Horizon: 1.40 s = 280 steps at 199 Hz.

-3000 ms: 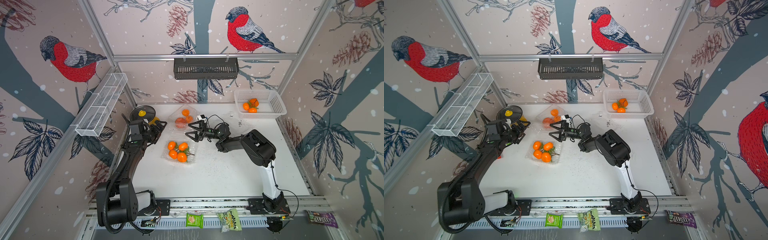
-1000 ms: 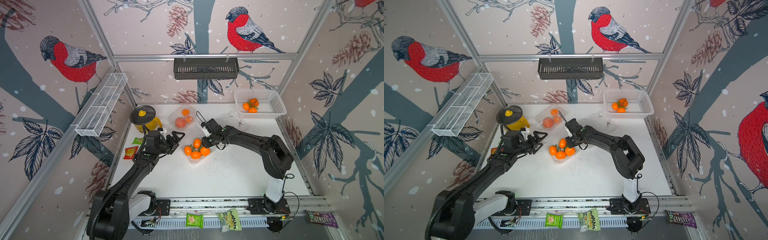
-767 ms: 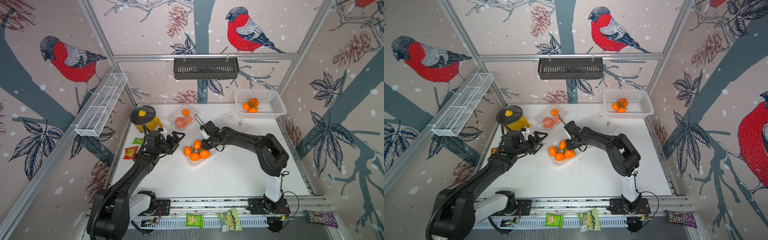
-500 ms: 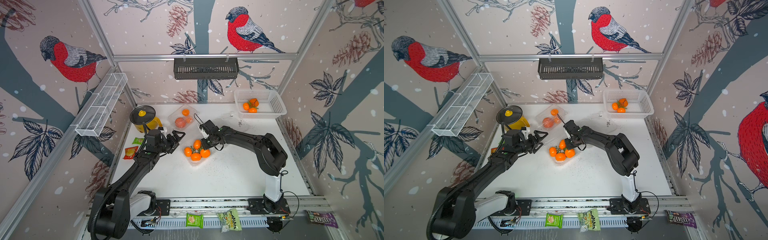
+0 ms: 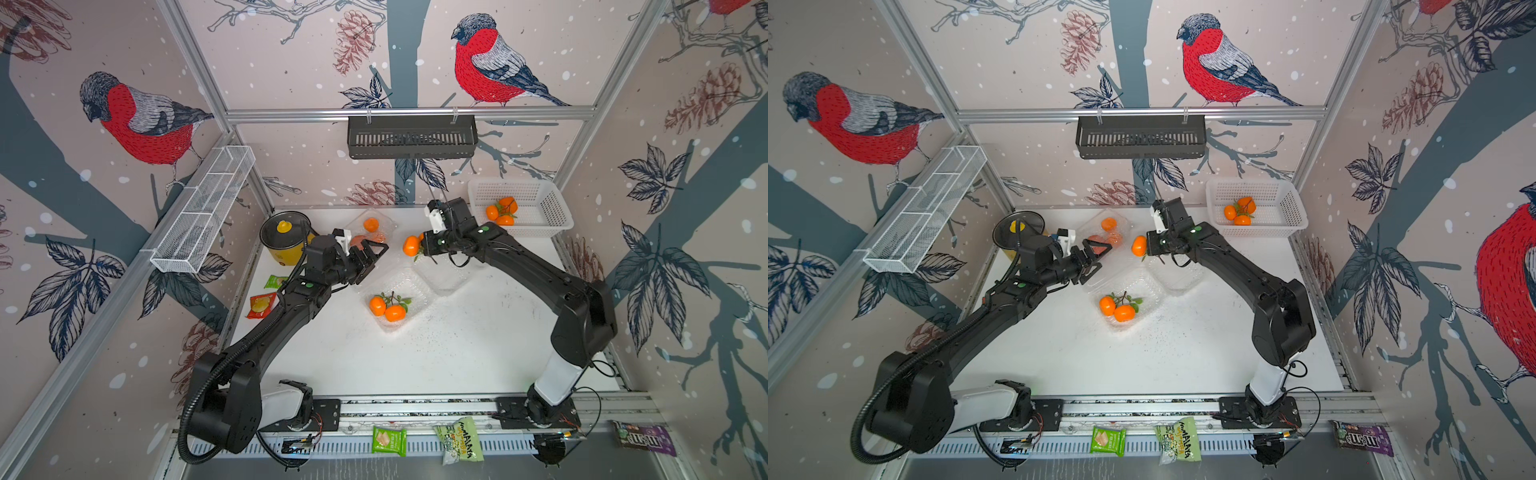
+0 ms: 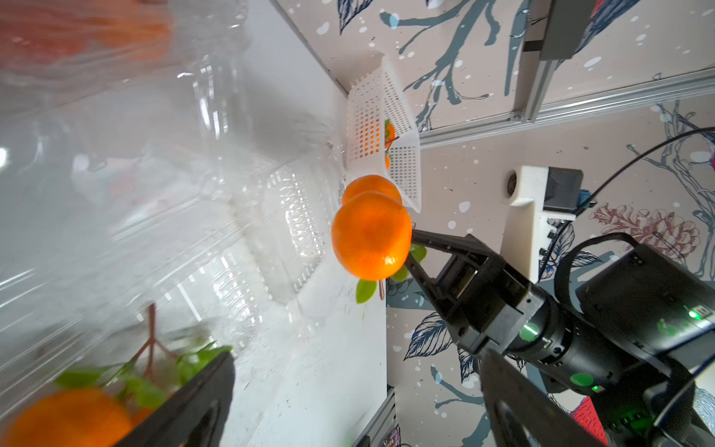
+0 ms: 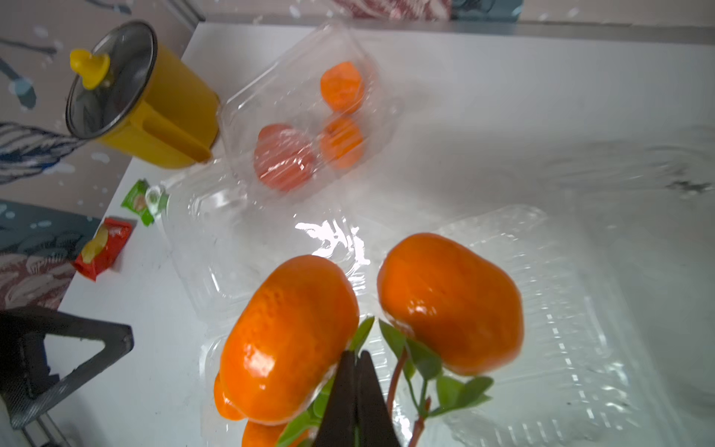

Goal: Take oranges out of containers
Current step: Place the orange in the basket, then pick up the orange from the packing box.

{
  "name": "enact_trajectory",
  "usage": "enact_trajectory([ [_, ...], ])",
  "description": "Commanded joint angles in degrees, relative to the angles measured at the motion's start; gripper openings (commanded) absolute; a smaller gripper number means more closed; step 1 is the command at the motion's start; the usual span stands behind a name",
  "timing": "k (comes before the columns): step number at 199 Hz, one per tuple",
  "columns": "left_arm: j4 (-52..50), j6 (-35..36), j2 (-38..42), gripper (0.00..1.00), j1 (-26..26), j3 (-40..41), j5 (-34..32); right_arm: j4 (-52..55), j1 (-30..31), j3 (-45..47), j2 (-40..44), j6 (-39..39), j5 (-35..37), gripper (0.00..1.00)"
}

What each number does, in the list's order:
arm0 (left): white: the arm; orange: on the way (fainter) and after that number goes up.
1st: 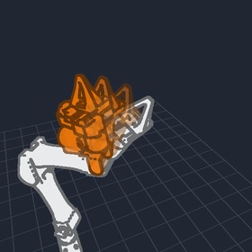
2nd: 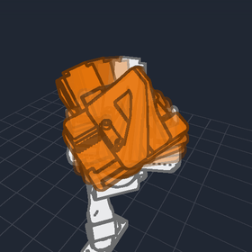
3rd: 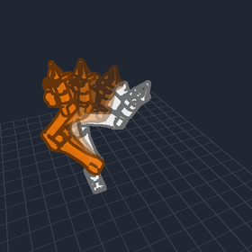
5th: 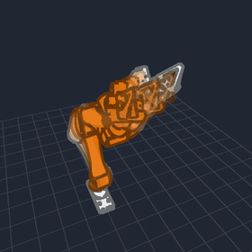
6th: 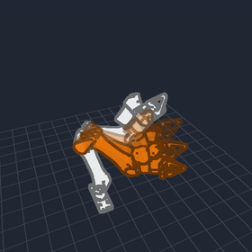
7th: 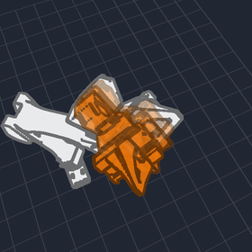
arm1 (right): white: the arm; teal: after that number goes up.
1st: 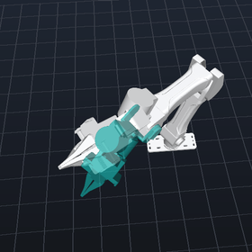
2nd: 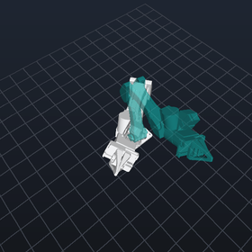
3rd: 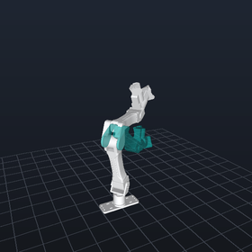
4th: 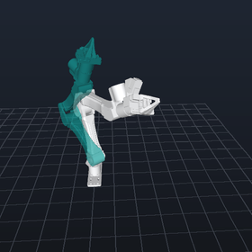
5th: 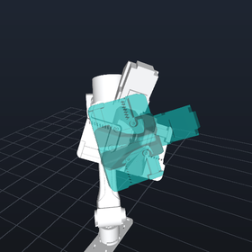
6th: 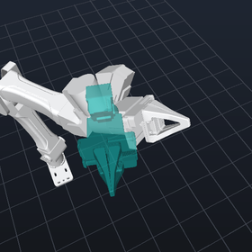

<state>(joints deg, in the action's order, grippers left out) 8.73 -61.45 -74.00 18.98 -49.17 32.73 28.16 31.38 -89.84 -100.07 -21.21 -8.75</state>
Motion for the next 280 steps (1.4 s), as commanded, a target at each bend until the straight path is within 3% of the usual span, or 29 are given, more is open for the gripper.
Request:
enact_trajectory([
  [1, 3.23, -0.16, -3.73, 0.97, 3.03, -5.04, -1.35, -1.89, -5.85, -1.77, 1.43, -2.21, 1.55, 0.03],
  [56, 4.8, 0.1, -18.71, 0.97, 11.44, -23.18, -1.18, -15.59, -25.89, -3.16, -0.13, -9.59, 2.48, 0.03],
  [101, 4.9, 0.19, -31.37, 0.97, 13.8, -35.36, 1.3, -20.43, -30.34, -10.35, -10.82, -12.28, 8.61, 0.03],
  [138, 4.12, 0.43, -36.93, 0.97, 13.62, -38.82, 3.32, -18.62, -32.57, -20.32, -23.1, -11.86, 9.51, 0.04],
  [154, 2.77, 1.79, -37.44, 0.97, 13.54, -39.27, 3.66, -14.62, -33.39, -27.14, -27.97, -10.48, 7.12, 0.15],
  [167, 0.49, 3.58, -37.23, 0.97, 13.54, -39.88, 2.95, -11.41, -33.2, -31.95, -29.54, -8.91, 6.66, 0.3],
  [200, -4.63, 6.83, -34.33, 0.97, 12.98, -39.88, 0.3, -11.11, -31.22, -30.1, -23.67, -6.74, 5.06, 0.59],
  [216, -5.77, 7.84, -30.51, 0.97, 12.04, -36.74, -1.14, -11.74, -29.0, -26.01, -18.76, -5.4, 4.33, 0.71],
  [247, -8.07, 9.05, -18.65, 0.97, 8.58, -24.98, -4.75, -15.5, -19.88, -8.06, -3.42, -1.96, 3.73, 1.0],
  [280, -9.24, 8.71, -5.66, 0.97, 4.75, -9.57, -6.38, -16.97, -7.05, 9.3, 7.74, -0.33, 1.25, 1.0],
])
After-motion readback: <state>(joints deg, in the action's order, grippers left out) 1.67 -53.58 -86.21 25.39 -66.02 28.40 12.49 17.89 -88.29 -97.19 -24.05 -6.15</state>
